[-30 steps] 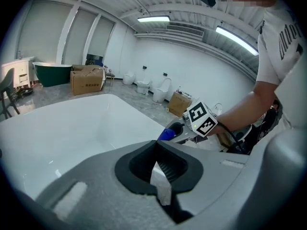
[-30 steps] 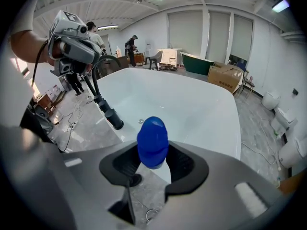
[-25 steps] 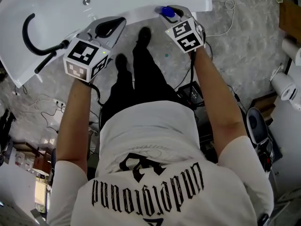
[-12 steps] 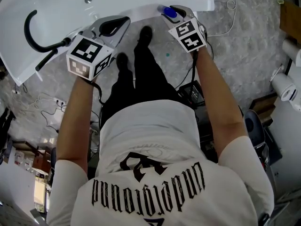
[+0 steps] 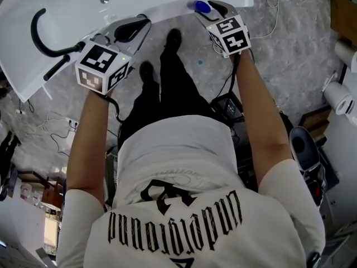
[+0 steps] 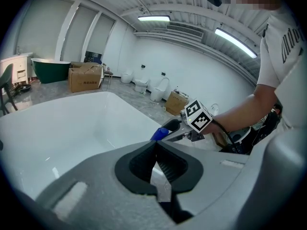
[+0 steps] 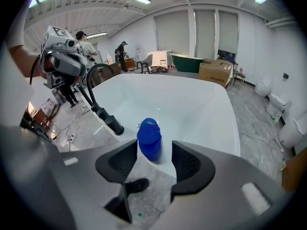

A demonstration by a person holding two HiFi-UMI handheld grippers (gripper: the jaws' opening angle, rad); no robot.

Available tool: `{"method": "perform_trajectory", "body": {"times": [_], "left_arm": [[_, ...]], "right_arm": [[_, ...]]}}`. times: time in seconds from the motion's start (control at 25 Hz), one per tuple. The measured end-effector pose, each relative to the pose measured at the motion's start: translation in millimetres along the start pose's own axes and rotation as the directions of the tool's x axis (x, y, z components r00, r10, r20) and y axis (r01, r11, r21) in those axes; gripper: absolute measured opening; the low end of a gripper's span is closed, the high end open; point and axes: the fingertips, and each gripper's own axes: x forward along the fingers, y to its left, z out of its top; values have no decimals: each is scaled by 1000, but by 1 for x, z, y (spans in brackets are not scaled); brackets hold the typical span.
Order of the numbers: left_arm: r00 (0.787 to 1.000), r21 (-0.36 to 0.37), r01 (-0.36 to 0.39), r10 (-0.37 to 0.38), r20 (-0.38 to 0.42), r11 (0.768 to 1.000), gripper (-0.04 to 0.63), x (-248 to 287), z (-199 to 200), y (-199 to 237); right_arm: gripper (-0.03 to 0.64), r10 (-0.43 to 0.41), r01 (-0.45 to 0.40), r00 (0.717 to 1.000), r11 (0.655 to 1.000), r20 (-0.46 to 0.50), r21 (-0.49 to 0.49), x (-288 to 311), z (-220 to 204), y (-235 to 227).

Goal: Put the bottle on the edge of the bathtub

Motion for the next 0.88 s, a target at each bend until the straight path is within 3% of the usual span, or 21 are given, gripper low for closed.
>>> {"method": "perform_trajectory", "body": {"times": [0.28, 0.44, 0.68, 0.88], "left_arm": [[1000, 54, 15, -15, 6, 998, 6, 0, 7, -22], [999, 47, 22, -23, 30, 999, 6, -2, 14, -37], [996, 130, 33, -43, 76, 991, 6, -107, 3, -88], [988, 130, 31, -50, 148, 991, 5, -169, 2, -114]], "right_arm": [[232, -48, 46, 999, 996, 22, 79, -32, -15, -10], [232, -78, 73, 996, 991, 46, 110, -55, -20, -8], [232, -109, 95, 985, 990, 135, 109, -118, 25, 98], [226, -104, 67, 964, 986, 244, 154, -173, 58, 149]]}}
